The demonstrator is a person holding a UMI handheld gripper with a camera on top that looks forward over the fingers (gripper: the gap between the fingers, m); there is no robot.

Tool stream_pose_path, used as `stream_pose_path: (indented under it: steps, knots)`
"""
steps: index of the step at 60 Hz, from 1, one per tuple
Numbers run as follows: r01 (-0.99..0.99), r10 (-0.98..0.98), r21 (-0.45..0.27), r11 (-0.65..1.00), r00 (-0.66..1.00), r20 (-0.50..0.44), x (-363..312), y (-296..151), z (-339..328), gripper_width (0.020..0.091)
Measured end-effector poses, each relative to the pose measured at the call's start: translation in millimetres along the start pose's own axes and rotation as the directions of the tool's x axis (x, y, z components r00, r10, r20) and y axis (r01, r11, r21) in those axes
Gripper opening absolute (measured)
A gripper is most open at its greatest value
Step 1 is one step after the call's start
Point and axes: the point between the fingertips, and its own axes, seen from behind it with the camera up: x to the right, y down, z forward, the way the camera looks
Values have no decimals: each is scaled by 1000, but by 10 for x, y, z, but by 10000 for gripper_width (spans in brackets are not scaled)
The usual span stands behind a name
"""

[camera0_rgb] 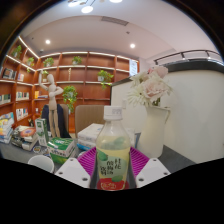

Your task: Pour water

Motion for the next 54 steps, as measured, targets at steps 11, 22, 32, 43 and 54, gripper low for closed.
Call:
stream_pose_path:
  steps: [11, 22, 32, 43, 54]
  knots:
    - [-80, 82, -17, 997, 993, 80, -100, 25, -32, 776]
    - [-52, 54, -27, 998, 993, 109, -177, 46, -355, 815]
    - [-47, 57, -65, 997, 985, 162, -331, 154, -990, 834]
    - [-12, 21, -50, 999, 982, 185, -360, 19, -1632, 836]
    - [-2, 8, -38, 999, 986, 169, -314, -60, -2083, 837]
